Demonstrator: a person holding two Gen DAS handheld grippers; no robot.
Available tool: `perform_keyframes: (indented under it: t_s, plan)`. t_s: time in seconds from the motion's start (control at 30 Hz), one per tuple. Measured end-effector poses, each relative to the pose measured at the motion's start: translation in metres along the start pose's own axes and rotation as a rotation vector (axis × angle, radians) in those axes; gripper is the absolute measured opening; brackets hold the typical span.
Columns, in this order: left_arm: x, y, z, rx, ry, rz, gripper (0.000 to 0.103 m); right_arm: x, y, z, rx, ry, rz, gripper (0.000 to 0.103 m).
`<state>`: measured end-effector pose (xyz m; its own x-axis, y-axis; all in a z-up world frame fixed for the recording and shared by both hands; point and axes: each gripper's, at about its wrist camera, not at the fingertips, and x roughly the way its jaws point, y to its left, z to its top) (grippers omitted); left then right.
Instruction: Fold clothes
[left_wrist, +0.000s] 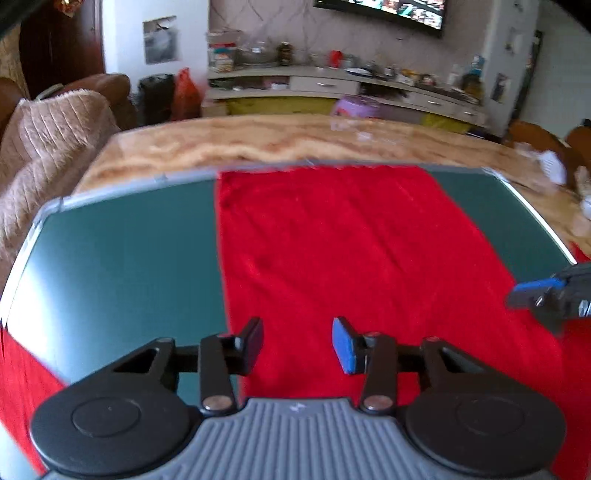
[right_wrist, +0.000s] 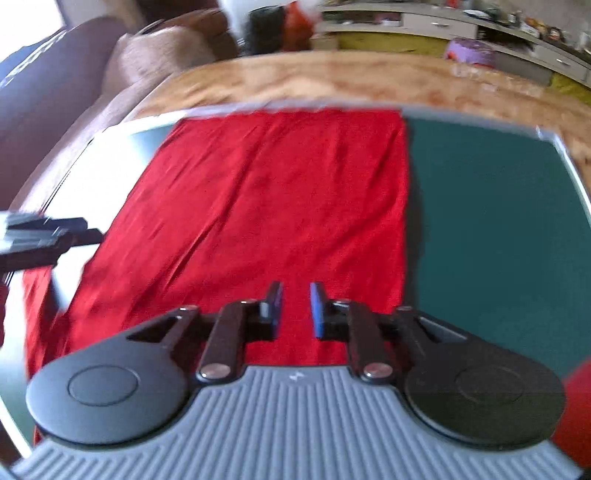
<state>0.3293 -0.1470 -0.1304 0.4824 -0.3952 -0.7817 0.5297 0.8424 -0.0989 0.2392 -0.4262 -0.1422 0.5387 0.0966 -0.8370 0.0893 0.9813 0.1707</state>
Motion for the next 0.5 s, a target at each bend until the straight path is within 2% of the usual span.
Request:
perform_keyframes:
  t_s: [0.1, 0.23, 0.27, 0.3, 0.37, 0.47, 0.5]
  plan:
    - [-0.02, -0.013, -0.037, 0.001, 0.036, -0.017, 0.047, -0.022, 0.012, -0.05, -0.018, 0.014, 0.006, 0.027]
    - [-0.026, -0.012, -0.072, -0.03, 0.102, 0.014, 0.047, -0.032, 0.008, -0.091, -0.013, 0.042, -0.037, 0.026]
    - [-0.029, -0.01, -0.08, -0.032, 0.088, 0.023, 0.045, -0.032, 0.005, -0.099, -0.009, 0.048, -0.045, 0.026]
    - [-0.032, -0.009, -0.084, -0.027, 0.083, 0.041, 0.04, -0.035, 0.003, -0.104, -0.021, 0.033, -0.064, 0.026]
    - [-0.038, -0.009, -0.093, -0.016, 0.071, 0.075, 0.04, -0.038, 0.002, -0.108, -0.033, 0.021, -0.082, 0.026]
    - [-0.048, -0.006, -0.105, -0.015, 0.061, 0.085, 0.04, -0.042, 0.003, -0.111, -0.038, 0.011, -0.095, 0.026]
    - [-0.054, -0.003, -0.11, -0.029, 0.059, 0.068, 0.04, -0.043, 0.003, -0.111, -0.033, 0.012, -0.1, 0.027]
